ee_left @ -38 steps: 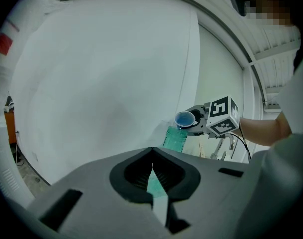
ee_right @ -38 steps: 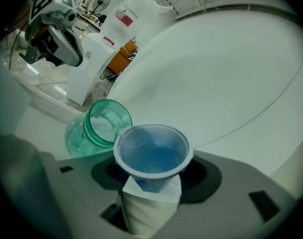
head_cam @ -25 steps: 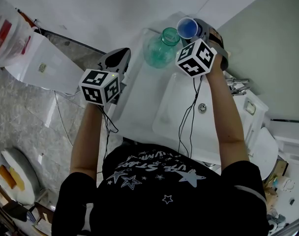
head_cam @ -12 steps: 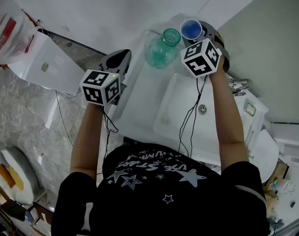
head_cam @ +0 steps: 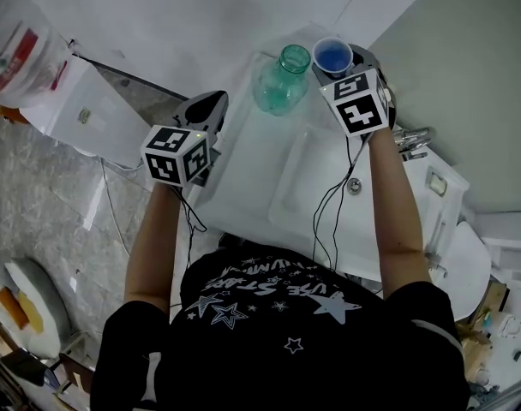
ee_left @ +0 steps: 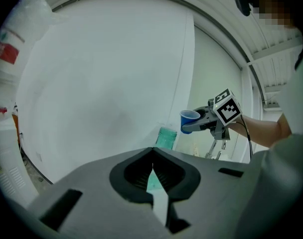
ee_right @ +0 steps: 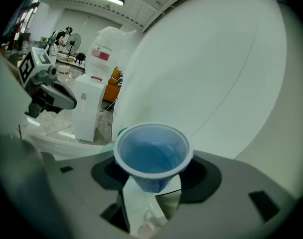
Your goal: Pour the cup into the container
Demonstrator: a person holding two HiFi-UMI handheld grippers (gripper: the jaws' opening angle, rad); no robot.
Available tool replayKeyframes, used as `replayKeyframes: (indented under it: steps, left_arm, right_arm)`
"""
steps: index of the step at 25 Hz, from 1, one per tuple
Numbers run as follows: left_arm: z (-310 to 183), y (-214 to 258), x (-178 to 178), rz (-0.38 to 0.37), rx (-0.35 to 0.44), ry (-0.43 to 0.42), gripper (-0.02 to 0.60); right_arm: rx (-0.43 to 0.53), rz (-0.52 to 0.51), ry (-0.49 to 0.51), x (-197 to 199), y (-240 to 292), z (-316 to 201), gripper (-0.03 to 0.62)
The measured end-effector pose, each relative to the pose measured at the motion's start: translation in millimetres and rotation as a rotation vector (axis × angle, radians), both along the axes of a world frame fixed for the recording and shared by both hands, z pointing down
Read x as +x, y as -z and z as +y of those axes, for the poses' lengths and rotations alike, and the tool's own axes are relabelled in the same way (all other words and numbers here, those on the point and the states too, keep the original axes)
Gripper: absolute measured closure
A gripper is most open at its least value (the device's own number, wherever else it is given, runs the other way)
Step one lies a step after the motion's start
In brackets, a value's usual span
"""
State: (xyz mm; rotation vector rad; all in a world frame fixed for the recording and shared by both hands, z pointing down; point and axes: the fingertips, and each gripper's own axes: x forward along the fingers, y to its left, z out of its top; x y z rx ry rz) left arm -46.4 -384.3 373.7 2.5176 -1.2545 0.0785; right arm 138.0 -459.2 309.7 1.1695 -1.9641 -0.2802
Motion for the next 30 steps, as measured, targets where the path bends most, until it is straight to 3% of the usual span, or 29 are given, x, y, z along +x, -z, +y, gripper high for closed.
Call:
replayKeyframes:
  steps: [6, 14, 30]
  left_arm:
    - [24.3, -3.5, -4.1, 0.0, -0.01, 0.013, 0.571]
    - [63.7, -7.6, -7.4, 0.005, -0.022, 0.031, 0.571]
    - [129.3, -56.2, -17.5, -0.005, -0.119, 0.056, 0.571]
  right_arm:
    - [-0.04, -0.154, 0.002, -3.7, -3.7, 30.5, 0.324]
    - [-0.058, -0.235, 0.076, -18.6, -16.8, 73.7, 0.324]
    - [-0.265, -0.451, 0.264, -78.3, -96.5, 171.2, 0.322]
